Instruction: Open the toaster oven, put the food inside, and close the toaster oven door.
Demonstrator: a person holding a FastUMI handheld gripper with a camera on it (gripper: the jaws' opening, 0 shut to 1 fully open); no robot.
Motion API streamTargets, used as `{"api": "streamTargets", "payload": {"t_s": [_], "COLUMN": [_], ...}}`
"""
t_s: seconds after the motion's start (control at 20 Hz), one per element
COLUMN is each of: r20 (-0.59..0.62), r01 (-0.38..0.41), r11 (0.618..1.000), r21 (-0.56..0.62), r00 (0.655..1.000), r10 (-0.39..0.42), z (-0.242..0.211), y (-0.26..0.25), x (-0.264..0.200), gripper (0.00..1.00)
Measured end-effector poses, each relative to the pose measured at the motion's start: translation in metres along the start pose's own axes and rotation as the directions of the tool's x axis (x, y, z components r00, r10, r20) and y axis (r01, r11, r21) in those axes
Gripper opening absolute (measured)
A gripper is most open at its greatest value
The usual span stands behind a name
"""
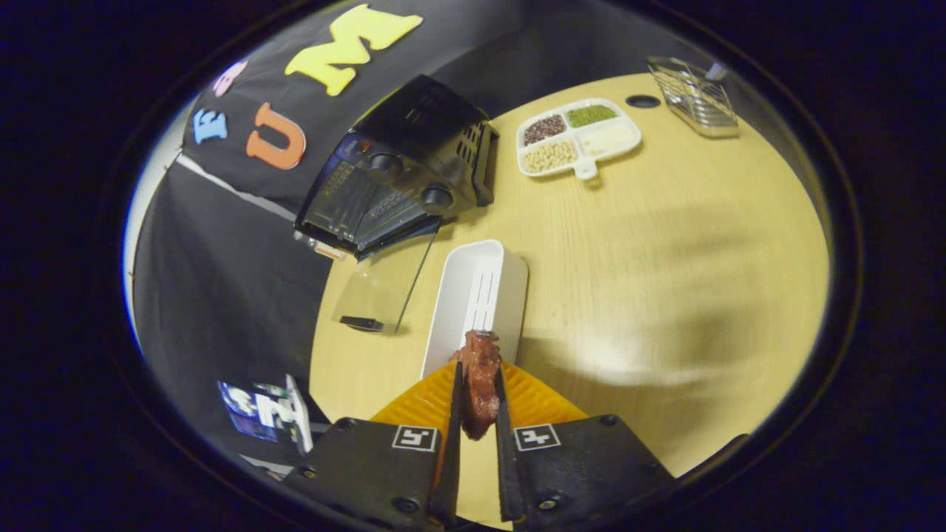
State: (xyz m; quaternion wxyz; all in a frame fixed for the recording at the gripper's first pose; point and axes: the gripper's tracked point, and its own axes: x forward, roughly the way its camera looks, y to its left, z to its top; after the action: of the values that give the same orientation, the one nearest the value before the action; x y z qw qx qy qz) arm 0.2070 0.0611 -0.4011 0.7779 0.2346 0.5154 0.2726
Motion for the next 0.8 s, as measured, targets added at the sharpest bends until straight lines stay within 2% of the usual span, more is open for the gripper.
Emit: {"api": "streamTargets", "payload": {"t_s": [0.05, 0.15, 0.55, 0.8], "r20": [-0.004, 0.011, 0.140, 0.276], "r01": [-0.004, -0.006, -0.089, -0.131], "r11": [1.000, 1.000, 0.987, 0.989], "r21": [0.009, -0.015, -0.131, -0.069], "r00": [1.000, 1.000, 0.984, 0.950], "r10": [0.004, 0.007, 0.107, 0.145], "z": [0.001, 0.005, 0.023, 0.015], "y": [0.000, 0.006, 0.098, 0.167], "x": [-0.003, -0.010, -0.050, -0.040], "gripper": [0.19, 0.16, 0.15, 0.15]}}
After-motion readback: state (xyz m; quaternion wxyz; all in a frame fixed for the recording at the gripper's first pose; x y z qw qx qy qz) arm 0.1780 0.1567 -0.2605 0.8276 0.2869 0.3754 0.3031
